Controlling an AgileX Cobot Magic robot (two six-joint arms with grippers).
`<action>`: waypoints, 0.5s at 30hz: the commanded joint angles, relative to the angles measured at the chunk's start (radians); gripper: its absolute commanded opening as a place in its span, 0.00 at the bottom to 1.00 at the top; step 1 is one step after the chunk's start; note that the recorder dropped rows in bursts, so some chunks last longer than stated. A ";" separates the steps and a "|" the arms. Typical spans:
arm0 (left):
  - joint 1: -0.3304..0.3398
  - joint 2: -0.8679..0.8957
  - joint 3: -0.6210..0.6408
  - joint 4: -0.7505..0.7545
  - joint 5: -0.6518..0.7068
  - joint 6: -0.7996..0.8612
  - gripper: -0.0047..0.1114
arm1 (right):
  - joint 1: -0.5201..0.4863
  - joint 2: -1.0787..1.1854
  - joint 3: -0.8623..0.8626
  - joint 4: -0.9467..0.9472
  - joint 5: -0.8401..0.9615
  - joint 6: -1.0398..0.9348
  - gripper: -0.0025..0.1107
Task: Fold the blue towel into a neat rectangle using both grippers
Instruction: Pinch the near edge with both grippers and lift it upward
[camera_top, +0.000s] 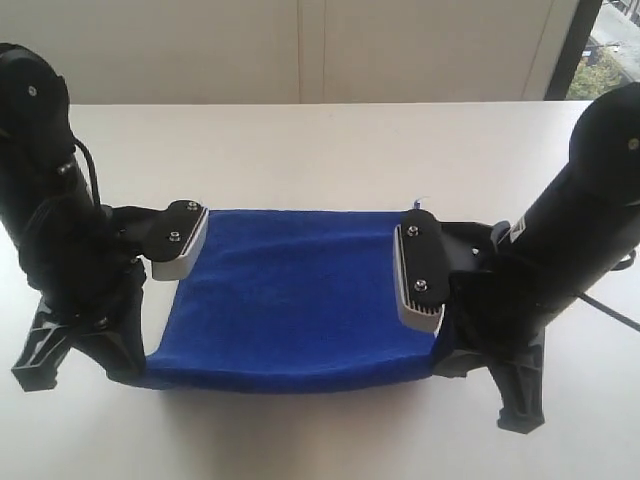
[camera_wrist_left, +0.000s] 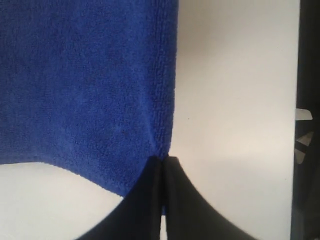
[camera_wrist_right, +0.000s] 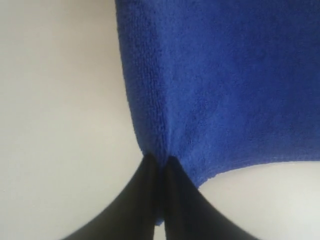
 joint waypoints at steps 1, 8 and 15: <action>-0.004 -0.009 0.001 -0.005 -0.057 -0.038 0.04 | 0.000 -0.009 -0.006 -0.018 -0.079 0.030 0.02; -0.004 -0.009 -0.056 0.064 -0.176 -0.091 0.04 | 0.000 -0.009 -0.075 -0.142 -0.191 0.107 0.02; -0.004 -0.009 -0.077 0.151 -0.403 -0.091 0.04 | -0.002 0.030 -0.122 -0.282 -0.326 0.201 0.02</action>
